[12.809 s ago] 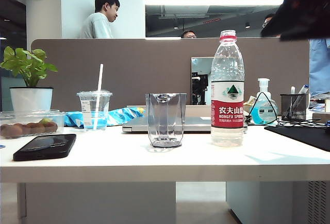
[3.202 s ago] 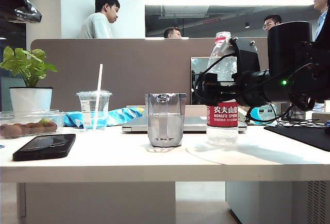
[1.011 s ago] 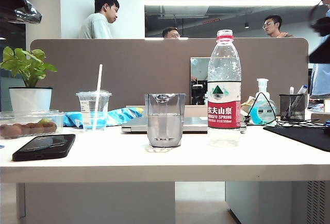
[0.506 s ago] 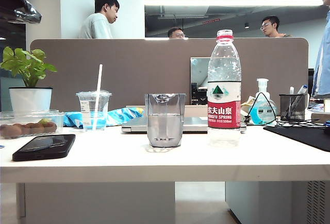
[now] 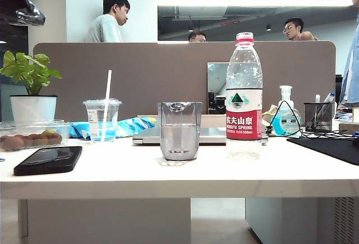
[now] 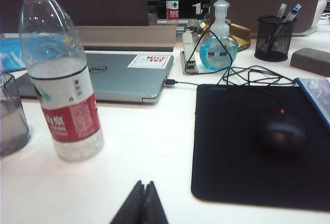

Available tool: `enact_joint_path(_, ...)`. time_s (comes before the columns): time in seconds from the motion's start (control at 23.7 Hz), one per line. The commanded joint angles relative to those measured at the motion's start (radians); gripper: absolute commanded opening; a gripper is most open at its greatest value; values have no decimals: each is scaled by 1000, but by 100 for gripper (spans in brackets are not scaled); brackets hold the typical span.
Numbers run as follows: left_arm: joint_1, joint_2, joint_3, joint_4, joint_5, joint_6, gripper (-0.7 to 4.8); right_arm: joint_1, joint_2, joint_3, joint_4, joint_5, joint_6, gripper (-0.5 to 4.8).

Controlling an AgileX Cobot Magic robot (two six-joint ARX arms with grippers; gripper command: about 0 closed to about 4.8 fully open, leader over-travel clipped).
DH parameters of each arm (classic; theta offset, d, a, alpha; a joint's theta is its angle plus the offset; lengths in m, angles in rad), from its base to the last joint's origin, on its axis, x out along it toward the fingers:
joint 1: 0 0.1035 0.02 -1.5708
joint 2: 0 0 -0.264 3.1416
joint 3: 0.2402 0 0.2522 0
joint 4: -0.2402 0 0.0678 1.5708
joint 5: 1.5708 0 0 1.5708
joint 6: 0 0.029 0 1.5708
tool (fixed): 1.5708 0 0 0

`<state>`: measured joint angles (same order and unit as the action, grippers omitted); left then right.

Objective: Pick up the mineral water bottle on the table and pour water into the mug until it's half full.

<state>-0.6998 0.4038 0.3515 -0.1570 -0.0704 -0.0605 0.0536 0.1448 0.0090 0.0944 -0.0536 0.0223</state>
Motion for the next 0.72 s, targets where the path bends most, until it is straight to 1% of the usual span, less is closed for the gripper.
enact_joint_path(0.04, 1, 0, 3, 8, 3, 1, -4, 2, -68, -8, -137, -1, 5, -1)
enact_joint_path(0.17, 1, 0, 3, 8, 3, 1, -4, 2, -121, -8, -180, -2, 21, 2)
enact_joint_path(0.25, 1, 0, 3, 8, 3, 1, -4, 2, -145, -8, -177, -1, 37, 25)
enact_joint_path(0.72, 1, 0, 3, 7, 3, 1, -4, 3, -145, -8, -150, 10, 37, 25)
